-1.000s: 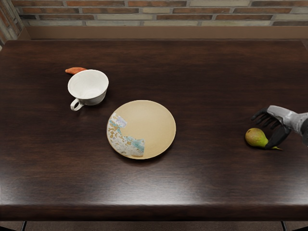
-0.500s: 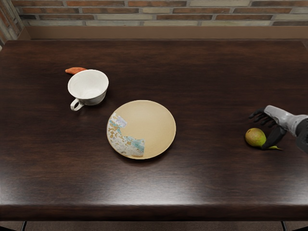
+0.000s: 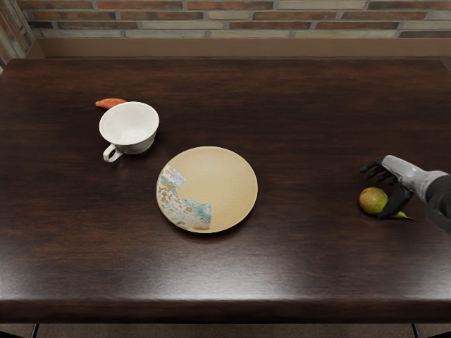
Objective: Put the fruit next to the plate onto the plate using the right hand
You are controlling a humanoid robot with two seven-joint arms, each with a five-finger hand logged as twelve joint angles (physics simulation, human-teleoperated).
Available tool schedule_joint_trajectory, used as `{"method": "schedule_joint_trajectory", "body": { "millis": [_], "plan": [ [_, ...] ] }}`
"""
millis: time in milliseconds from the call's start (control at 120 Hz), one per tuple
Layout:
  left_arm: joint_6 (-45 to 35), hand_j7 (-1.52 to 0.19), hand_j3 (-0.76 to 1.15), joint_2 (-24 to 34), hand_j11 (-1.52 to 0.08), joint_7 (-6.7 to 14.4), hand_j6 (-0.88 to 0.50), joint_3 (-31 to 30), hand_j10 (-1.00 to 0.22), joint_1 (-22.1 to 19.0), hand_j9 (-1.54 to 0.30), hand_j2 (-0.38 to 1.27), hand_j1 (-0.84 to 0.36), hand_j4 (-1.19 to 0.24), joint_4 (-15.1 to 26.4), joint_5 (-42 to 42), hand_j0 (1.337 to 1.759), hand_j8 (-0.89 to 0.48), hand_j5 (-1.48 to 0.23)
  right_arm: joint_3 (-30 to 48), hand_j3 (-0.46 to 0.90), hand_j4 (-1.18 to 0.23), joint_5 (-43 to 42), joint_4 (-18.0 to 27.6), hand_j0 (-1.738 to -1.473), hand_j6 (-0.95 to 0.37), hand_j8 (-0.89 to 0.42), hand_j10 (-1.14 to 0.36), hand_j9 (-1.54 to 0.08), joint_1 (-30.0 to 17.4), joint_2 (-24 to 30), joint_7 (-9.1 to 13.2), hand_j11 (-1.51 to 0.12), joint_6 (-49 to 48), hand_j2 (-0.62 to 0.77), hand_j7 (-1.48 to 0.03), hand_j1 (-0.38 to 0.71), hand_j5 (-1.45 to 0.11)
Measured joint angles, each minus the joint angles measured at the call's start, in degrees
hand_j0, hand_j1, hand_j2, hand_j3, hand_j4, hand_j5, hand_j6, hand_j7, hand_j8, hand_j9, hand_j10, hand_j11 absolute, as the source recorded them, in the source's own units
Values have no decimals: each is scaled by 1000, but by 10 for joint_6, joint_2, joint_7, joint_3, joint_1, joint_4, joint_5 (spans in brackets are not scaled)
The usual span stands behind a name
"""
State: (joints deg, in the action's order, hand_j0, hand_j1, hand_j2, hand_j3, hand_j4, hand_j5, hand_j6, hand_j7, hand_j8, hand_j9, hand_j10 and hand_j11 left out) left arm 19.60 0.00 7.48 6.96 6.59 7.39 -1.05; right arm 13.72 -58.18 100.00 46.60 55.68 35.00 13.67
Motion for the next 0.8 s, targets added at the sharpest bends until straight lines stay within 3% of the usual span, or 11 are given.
{"method": "schedule_joint_trajectory", "body": {
  "millis": [800],
  "plan": [
    [0,-1,0,0,-1,0,-1,0,-1,0,-1,0,348,-1,0,0,1658,-1,-1,-24,0,-444,-2,0,-1658,-446,-442,-444,-574,0,-8,0,-574,16,-87,-573,176,-574]
  ]
}}
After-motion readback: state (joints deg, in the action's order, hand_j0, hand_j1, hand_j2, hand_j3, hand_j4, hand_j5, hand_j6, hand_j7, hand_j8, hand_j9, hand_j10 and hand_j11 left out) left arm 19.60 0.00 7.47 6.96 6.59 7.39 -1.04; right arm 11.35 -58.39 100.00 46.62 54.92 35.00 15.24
